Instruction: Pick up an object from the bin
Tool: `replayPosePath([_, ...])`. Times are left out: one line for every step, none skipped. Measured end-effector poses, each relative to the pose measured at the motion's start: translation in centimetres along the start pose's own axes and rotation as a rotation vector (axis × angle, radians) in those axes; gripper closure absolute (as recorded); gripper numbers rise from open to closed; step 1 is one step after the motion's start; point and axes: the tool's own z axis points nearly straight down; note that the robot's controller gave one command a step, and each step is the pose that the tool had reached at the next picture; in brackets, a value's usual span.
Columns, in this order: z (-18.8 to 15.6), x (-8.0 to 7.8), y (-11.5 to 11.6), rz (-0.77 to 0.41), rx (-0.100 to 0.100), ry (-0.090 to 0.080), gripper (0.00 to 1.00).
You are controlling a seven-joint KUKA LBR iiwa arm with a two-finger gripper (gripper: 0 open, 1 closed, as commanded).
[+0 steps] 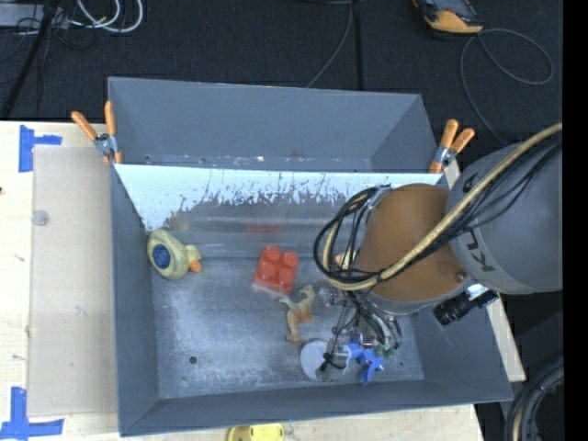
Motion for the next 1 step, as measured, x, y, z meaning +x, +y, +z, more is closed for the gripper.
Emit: replayPosePath([2.18, 1.33, -2.1, 0.046, 0.003, 0.001, 1.0])
